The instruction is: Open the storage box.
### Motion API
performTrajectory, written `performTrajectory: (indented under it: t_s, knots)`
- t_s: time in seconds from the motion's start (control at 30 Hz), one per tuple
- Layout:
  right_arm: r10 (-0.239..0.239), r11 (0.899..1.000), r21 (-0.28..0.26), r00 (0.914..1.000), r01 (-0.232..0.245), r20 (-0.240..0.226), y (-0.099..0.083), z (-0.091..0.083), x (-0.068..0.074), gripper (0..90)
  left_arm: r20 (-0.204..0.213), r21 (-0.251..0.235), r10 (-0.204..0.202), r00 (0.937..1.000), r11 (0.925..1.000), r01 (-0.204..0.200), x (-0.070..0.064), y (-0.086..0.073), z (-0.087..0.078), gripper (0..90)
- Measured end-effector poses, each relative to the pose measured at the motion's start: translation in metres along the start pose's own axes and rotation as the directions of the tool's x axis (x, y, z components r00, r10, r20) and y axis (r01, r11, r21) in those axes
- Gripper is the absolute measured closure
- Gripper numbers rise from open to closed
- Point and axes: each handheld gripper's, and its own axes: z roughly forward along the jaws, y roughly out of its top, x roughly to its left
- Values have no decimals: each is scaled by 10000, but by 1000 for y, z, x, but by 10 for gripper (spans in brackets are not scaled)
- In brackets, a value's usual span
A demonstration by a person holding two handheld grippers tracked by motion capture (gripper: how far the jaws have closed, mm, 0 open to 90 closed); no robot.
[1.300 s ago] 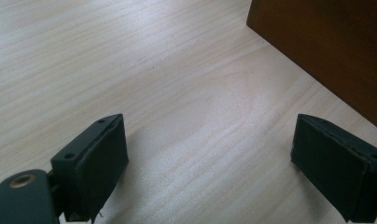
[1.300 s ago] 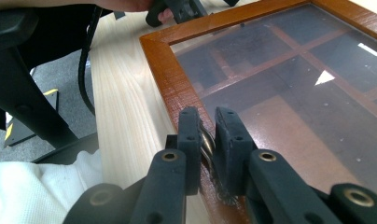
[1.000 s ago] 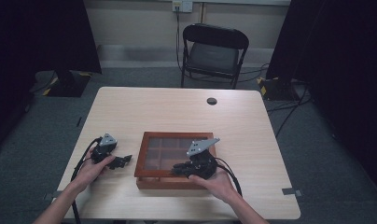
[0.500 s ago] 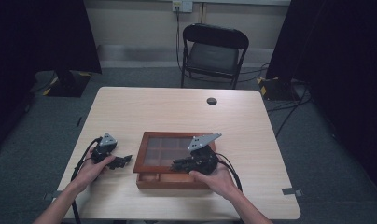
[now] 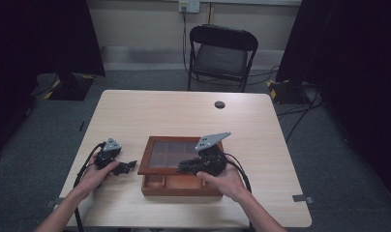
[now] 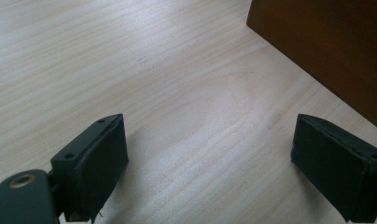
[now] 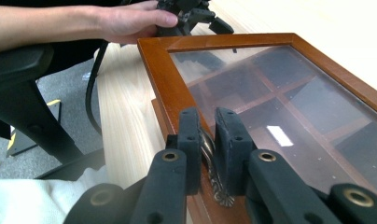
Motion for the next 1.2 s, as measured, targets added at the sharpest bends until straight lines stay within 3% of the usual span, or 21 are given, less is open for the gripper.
performTrajectory:
  t_s: [1.1, 1.2]
  knots:
    - [-16, 9994, -357, 9999, 21, 145, 25, -13, -8, 818, -1, 5, 7, 10000, 10000, -7, 0, 0, 0, 100]
    - [-27, 9992, -393, 9998, 35, 190, 27, -14, -9, 818, 48, -57, -142, 9999, 9999, 142, -1, 0, 0, 100]
